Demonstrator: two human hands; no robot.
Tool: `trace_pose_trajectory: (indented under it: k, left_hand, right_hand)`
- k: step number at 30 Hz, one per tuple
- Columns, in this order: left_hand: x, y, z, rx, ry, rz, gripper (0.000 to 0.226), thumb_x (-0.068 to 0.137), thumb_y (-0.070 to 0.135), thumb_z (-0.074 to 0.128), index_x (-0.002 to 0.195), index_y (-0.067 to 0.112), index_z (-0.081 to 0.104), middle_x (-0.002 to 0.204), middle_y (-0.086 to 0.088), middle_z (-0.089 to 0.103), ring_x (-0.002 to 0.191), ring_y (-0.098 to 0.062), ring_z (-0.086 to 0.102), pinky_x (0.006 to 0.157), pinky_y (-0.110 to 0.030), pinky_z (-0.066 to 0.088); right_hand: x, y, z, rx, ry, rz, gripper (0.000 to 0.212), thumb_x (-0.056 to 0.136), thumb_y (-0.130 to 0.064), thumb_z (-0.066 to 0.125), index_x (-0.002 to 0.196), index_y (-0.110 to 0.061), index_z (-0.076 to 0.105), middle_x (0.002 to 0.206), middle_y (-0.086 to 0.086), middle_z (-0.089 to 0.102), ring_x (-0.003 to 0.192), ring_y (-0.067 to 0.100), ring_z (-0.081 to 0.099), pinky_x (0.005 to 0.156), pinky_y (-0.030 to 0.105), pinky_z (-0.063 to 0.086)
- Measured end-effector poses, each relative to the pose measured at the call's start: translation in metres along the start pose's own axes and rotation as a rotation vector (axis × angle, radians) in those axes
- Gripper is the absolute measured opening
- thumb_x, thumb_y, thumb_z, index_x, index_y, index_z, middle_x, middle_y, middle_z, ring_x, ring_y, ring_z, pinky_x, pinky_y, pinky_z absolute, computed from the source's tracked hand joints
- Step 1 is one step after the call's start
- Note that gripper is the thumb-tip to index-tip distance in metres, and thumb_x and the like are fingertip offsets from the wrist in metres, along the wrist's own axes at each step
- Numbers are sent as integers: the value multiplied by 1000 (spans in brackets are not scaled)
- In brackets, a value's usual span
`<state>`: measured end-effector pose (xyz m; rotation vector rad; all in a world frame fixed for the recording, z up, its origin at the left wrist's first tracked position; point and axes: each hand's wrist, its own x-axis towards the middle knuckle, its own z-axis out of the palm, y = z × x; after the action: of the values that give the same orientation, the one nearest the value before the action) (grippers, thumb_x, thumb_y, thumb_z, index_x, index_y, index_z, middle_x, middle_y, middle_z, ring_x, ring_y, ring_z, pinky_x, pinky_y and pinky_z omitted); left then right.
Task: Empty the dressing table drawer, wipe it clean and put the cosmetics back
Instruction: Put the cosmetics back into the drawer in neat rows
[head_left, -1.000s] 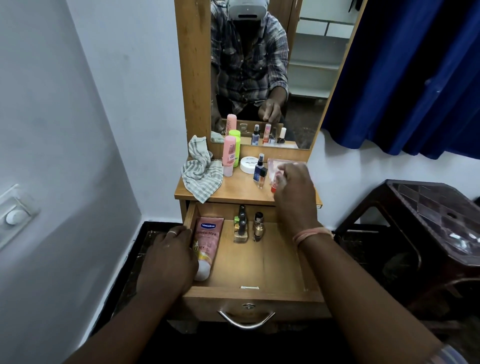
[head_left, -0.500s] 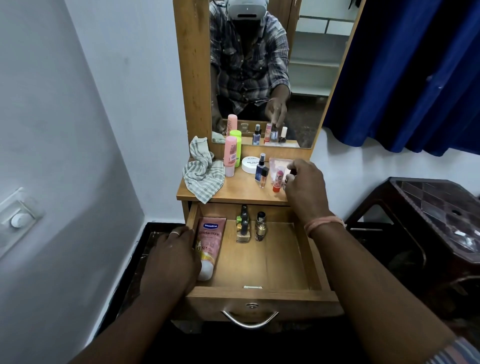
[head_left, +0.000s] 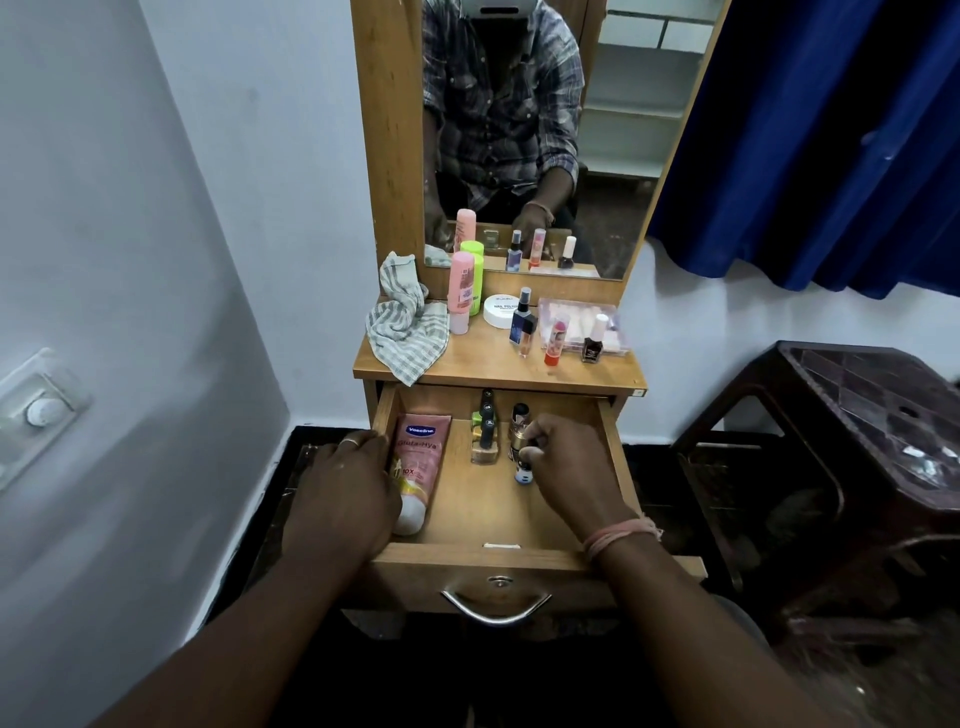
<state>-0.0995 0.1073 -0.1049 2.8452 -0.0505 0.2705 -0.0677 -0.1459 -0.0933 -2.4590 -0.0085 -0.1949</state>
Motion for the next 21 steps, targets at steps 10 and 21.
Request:
trace_pose_trajectory:
  k: [10, 21]
  left_hand:
    - [-1, 2, -2, -8, -5, -19, 33, 88, 22, 58, 119, 18, 66, 121, -8, 68, 105, -29, 61, 87, -44, 56]
    - [0, 1, -1, 3, 4, -19, 32, 87, 22, 58, 119, 19, 66, 121, -6, 68, 104, -28, 61, 87, -41, 55]
  right_hand:
    - [-1, -1, 6, -85, -31, -64, 17, 90, -6, 66, 78, -19, 64, 77, -4, 66, 66, -2, 57, 50, 10, 36]
    - [10, -3, -1, -97, 209, -180, 5, 95, -24, 67, 92, -23, 63, 91, -7, 58, 82, 5, 54, 68, 16, 39]
